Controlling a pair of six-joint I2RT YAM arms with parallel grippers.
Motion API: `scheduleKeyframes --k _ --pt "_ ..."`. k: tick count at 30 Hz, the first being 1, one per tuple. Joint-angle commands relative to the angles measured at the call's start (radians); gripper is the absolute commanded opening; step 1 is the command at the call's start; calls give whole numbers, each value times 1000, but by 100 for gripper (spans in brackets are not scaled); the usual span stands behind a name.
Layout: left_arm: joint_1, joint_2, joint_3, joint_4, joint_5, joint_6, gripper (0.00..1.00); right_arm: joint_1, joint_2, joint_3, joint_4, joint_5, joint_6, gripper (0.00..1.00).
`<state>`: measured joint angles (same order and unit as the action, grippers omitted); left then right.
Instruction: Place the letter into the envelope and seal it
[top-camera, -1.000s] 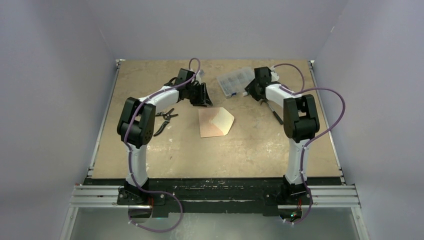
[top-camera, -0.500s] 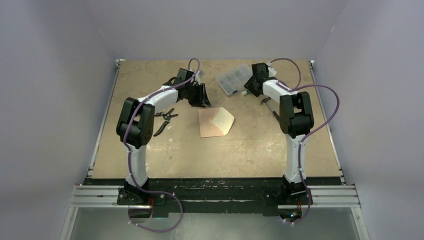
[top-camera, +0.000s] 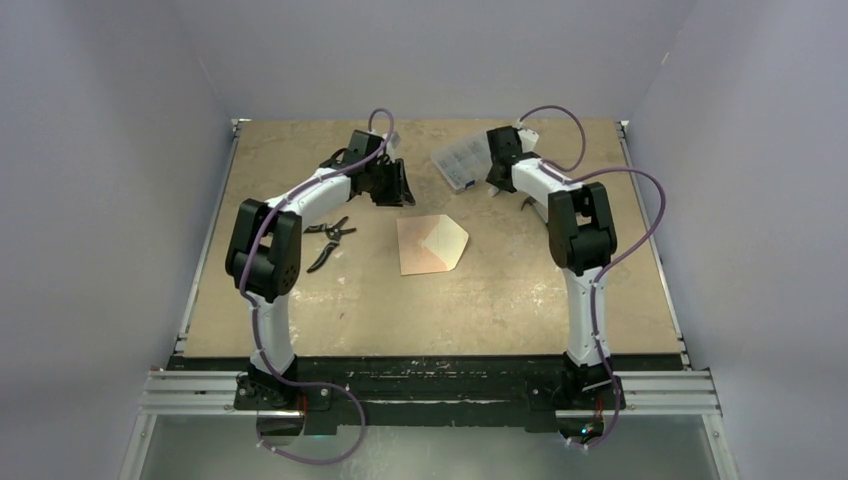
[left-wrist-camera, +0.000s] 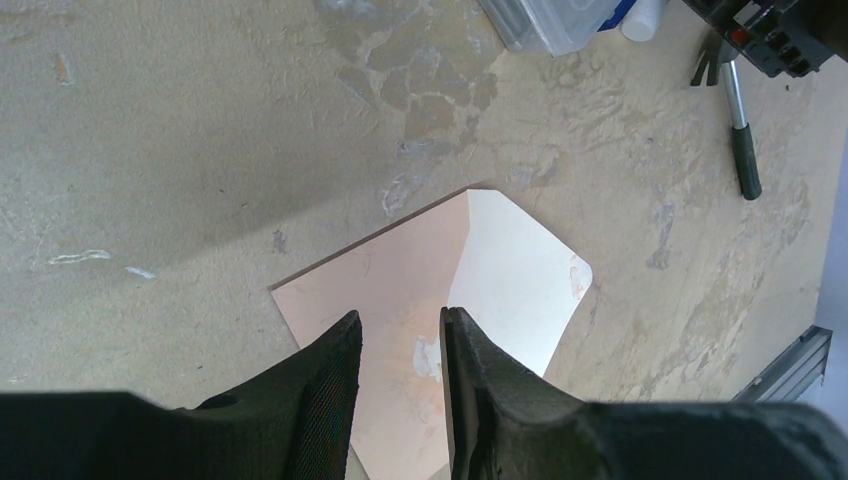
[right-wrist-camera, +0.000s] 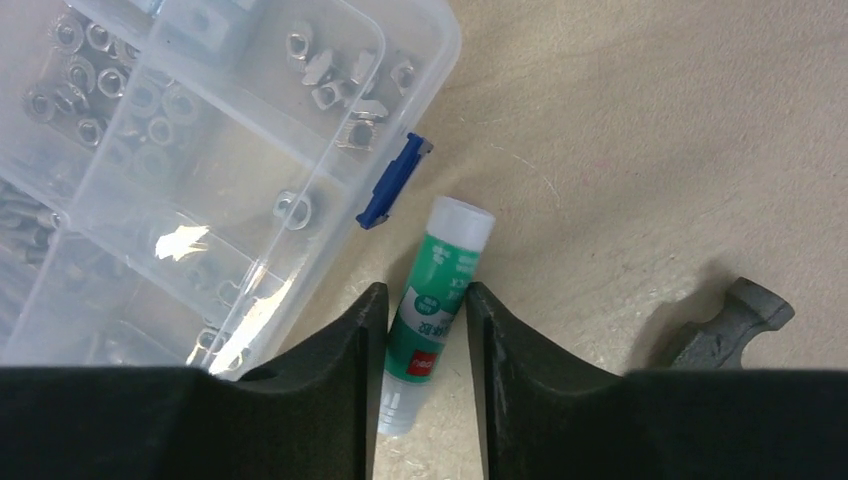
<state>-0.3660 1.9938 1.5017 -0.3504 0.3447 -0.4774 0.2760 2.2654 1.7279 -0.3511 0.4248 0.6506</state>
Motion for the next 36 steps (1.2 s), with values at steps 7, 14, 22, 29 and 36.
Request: scheduleKeyframes --k 7,14,22,29,36 --pt "18 -130 1 37 -190 -25 34 -3 -120 -165 63 -91 -151 13" --pt "52 -173 -1 95 -115 -72 52 -3 -374 -380 311 -347 -329 9" --pt "49 -163 -1 187 171 -199 86 38 -570 -546 550 -765 -463 7" --pt "46 -153 -46 267 324 -323 81 128 -627 -508 513 -861 -624 9" --pt "40 -168 -93 303 379 -368 74 199 -598 -458 481 -878 -739 10"
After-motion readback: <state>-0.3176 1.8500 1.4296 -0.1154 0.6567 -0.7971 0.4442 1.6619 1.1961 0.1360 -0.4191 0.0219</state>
